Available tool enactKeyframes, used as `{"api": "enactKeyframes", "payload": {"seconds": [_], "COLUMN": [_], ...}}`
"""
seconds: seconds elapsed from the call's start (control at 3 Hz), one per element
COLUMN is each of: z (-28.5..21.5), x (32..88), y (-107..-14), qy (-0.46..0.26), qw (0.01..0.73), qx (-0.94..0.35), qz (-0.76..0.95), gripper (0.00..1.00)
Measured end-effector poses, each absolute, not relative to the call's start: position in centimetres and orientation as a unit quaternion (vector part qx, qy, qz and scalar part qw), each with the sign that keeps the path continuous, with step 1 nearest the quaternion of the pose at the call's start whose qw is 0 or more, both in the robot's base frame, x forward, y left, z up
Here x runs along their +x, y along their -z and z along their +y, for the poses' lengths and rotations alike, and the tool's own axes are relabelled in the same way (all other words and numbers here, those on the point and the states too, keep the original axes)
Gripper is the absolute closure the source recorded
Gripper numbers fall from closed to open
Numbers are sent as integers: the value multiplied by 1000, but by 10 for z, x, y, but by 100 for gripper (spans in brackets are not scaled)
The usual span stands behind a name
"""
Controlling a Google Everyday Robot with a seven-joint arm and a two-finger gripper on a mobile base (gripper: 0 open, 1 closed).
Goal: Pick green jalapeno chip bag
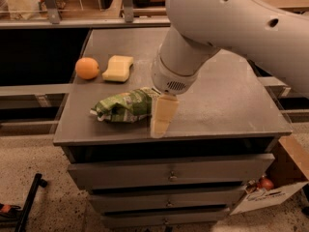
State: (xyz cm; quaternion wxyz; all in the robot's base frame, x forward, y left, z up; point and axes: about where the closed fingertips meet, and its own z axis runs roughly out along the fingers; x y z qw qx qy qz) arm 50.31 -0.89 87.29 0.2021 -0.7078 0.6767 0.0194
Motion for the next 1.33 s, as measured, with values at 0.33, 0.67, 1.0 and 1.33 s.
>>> {"api": "enactKeyframes", "payload": {"seconds": [0.33, 0.67, 1.0, 1.33], "z": [-6, -5, -6, -7], "x": [506, 511, 516, 518], "y": [-872, -859, -850, -845], "qy": [-22, -19, -18, -21], "qw": [193, 184, 171, 163], "qx": [-708, -713, -716, -717], "qz": [679, 677, 677, 677], "gripper": [0, 0, 17, 41]}}
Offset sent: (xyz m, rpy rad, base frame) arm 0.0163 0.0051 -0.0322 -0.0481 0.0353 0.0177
